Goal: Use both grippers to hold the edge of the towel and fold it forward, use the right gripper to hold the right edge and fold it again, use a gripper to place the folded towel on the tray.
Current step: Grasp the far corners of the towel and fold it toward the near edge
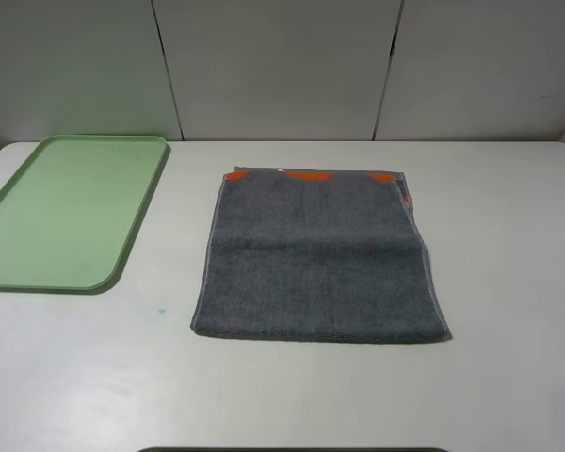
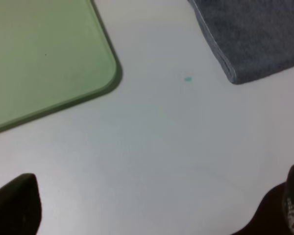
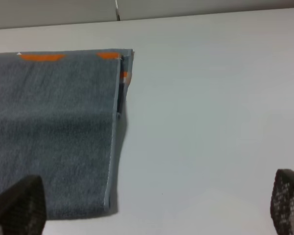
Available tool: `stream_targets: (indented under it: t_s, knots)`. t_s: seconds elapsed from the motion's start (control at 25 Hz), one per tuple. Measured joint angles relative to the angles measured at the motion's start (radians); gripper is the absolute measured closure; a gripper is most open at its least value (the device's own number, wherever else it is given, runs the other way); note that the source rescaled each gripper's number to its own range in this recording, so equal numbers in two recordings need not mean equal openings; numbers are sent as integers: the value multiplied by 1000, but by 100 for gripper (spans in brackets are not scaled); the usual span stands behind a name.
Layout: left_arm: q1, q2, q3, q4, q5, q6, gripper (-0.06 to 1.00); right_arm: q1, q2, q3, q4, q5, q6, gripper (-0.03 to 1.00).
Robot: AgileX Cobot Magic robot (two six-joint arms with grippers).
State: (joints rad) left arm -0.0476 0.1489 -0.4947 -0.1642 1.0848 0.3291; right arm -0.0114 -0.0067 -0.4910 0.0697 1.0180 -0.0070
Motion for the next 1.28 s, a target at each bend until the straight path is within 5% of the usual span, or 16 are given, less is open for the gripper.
stream_targets:
  t_s: [1.28]
  knots:
    - [0, 0, 0, 2, -2, 0, -5, 0, 0, 0, 0, -1, 0, -3]
